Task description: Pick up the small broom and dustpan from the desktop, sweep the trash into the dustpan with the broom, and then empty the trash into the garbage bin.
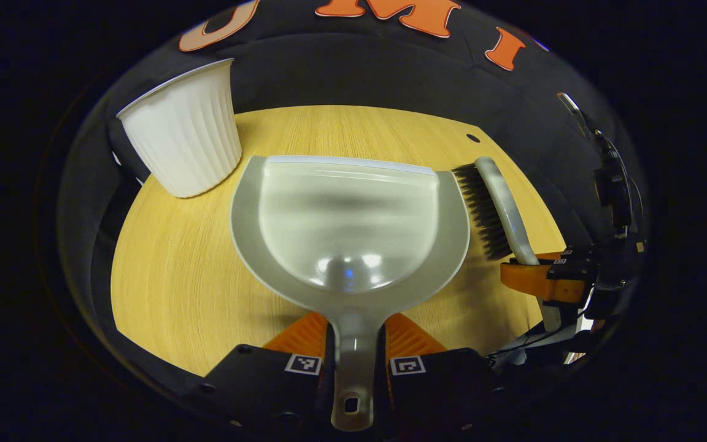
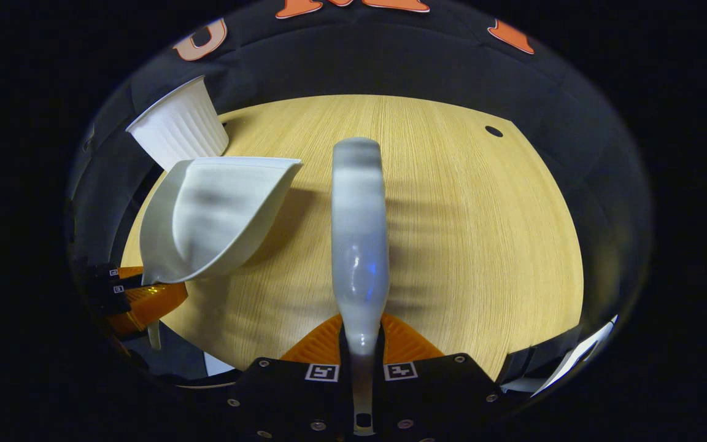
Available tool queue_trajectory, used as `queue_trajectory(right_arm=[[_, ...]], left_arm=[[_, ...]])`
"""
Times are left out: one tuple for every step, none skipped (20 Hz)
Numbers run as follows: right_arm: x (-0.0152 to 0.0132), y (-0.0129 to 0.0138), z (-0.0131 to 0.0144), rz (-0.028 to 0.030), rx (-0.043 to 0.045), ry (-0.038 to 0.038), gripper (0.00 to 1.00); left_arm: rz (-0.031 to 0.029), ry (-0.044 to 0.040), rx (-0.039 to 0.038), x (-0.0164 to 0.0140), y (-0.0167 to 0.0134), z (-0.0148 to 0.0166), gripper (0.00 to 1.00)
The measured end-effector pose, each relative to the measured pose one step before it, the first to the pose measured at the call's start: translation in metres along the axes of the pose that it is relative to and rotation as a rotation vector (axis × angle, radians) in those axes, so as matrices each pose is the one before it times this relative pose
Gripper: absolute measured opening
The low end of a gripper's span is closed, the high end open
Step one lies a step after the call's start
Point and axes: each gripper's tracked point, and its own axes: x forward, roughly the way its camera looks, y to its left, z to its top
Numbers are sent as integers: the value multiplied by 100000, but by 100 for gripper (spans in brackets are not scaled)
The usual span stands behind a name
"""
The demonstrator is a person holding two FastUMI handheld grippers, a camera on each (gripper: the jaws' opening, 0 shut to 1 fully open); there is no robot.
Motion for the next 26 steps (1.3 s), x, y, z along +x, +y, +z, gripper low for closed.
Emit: queue_trajectory(right_arm=[[119, 52, -230, 166, 511, 838, 12], [74, 29, -271, 116, 490, 1109, 12], [119, 31, -409, 38, 450, 1365, 12], [94, -8, -178, -54, 201, 1101, 12], [206, -116, -402, -218, 106, 1228, 12], [315, -83, -344, -98, -67, 1057, 12], [220, 57, -197, -280, 37, 1172, 12], [109, 128, -109, 225, 253, 1106, 12], [169, 64, -314, -69, 407, 1179, 12], [93, 12, -179, -195, -291, 1067, 12], [233, 61, -221, -264, -219, 961, 12], [151, 16, -262, -227, -293, 1249, 12], [-20, 126, -86, 85, 375, 1500, 12], [95, 79, -29, 96, 376, 1310, 12], [37, -5, -21, -268, 241, 1328, 12], [-42, -105, 23, -274, -45, 1212, 12], [-345, 101, 197, 326, 780, 906, 12], [-379, 177, 399, 587, 782, 309, 12], [-456, 48, 142, 4, 86, 346, 12], [-327, -17, 67, -33, -266, 462, 12], [-277, 115, 242, 875, -244, 700, 13], [-297, 159, 195, 1092, 910, 305, 14], [-358, -6, 193, 400, 50, 169, 17], [-400, -261, 294, -383, -449, -293, 18], [252, 128, -411, -125, -142, -192, 19], [-193, -154, 512, 375, 236, -454, 20]], left_arm=[[338, 1241, -98, 18, -13, -156, 26], [82, 1203, -76, 10, -109, -182, 26], [34, 1570, -641, -52, -151, -238, 26], [26, 1178, -739, -25, -273, -134, 26], [231, 1590, -376, 11, -149, -165, 26], [39, 1031, -320, 222, -45, -100, 26], [-17, 1251, -305, 99, -265, -80, 26], [153, 867, -247, 89, -48, 13, 27], [199, 1064, 51, 34, -225, -151, 27], [111, 556, -232, 93, 220, -143, 26], [-2, 984, -92, 138, -21, -133, 26], [152, 730, -655, 144, 12, -95, 26], [73, 1132, -409, -149, -72, -55, 26], [39, 605, -982, -26, -40, -27, 26], [93, 1104, -569, 43, -278, -97, 26], [-29, 1097, -824, 26, 42, -122, 26], [-170, 1309, -787, -68, -214, -194, 26], [22, 386, -650, -232, -153, 123, 26], [204, -28, 315, -20, 36, 60, 27], [290, 1336, 168, -32, 26, -106, 26], [171, 344, -84, -55, 45, 123, 27], [450, 979, -38, 172, 204, 51, 27], [424, 587, 420, 35, 68, -150, 27], [339, 81, -5, -145, 59, -68, 30], [470, 10, 263, 118, 29, 65, 31], [603, -883, 548, 107, 127, 342, 33]])
